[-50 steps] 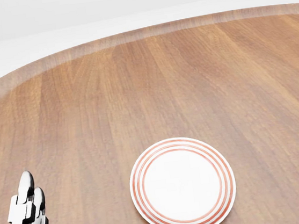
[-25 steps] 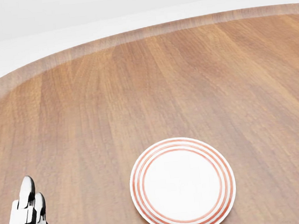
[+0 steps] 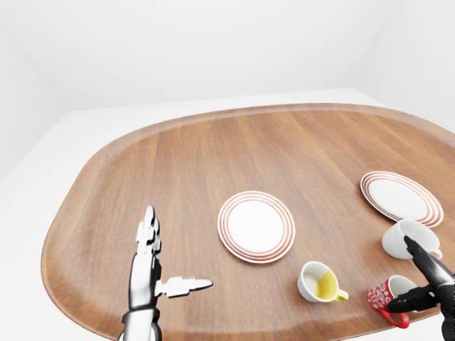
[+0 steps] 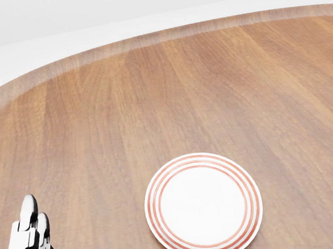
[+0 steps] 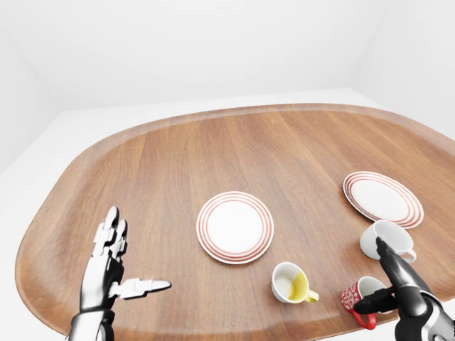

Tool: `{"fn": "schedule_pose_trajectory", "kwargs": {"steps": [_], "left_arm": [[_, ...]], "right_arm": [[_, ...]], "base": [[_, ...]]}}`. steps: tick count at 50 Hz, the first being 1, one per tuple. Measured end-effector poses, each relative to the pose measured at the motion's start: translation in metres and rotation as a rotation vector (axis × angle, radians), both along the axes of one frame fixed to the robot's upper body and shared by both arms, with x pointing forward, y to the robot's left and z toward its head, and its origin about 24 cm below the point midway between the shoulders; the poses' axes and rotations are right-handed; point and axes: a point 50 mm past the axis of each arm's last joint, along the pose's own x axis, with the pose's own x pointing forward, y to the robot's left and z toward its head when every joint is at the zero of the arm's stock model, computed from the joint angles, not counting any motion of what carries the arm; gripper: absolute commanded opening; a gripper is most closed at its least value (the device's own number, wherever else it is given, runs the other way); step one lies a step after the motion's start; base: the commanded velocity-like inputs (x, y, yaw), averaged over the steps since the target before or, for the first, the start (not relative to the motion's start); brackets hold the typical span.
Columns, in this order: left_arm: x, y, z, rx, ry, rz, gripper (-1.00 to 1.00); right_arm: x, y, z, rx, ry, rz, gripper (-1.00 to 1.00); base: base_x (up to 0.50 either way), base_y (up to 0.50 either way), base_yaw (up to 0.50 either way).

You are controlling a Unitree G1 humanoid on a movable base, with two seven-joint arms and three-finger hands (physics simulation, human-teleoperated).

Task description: Put the red mug on the left plate.

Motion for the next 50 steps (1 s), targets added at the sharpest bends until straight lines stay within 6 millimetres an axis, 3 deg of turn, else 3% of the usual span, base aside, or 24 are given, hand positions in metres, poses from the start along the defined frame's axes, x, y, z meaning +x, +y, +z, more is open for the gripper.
{"fn": "schedule_pose_trajectory", "kwargs": {"steps": [16, 17, 18, 19, 20, 25, 39, 50], "left_arm": [[0.0, 0.0, 0.001, 0.0, -0.005, 0.0, 1.0], [0.0, 0.0, 0.001, 0.001, -0.004, 0.0, 1.0], [0.0, 0.0, 0.001, 0.001, -0.003, 0.0, 1.0], [0.0, 0.0, 0.001, 0.001, -0.002, 0.001, 1.0], [0.0, 0.0, 0.0, 0.001, -0.001, 0.001, 1.0], [-0.001, 0.0, -0.001, 0.001, 0.005, 0.002, 1.0], [-0.004, 0.0, -0.003, -0.001, 0.018, 0.006, 1.0], [-0.005, 0.001, -0.004, -0.002, 0.025, 0.008, 1.0]], "right_arm": [[0.008, 0.001, -0.017, 0.031, 0.015, 0.006, 1.0], [0.008, 0.001, -0.018, 0.032, 0.016, 0.007, 0.51], [0.009, 0.001, -0.018, 0.032, 0.017, 0.007, -0.41], [0.009, 0.001, -0.019, 0.034, 0.018, 0.008, -0.81], [0.009, 0.001, -0.019, 0.039, 0.02, 0.011, -1.0], [0.014, 0.002, -0.014, 0.044, 0.0, 0.032, -1.0], [0.008, 0.003, -0.024, 0.042, 0.024, 0.019, -1.0], [0.015, 0.001, -0.012, 0.022, -0.041, -0.022, -1.0]], "base": [[0.0, 0.0, 0.0], [0.0, 0.0, 0.0], [0.0, 0.0, 0.0], [0.0, 0.0, 0.0], [0.0, 0.0, 0.0], [0.0, 0.0, 0.0], [0.0, 0.0, 0.0], [0.0, 0.0, 0.0]]}}
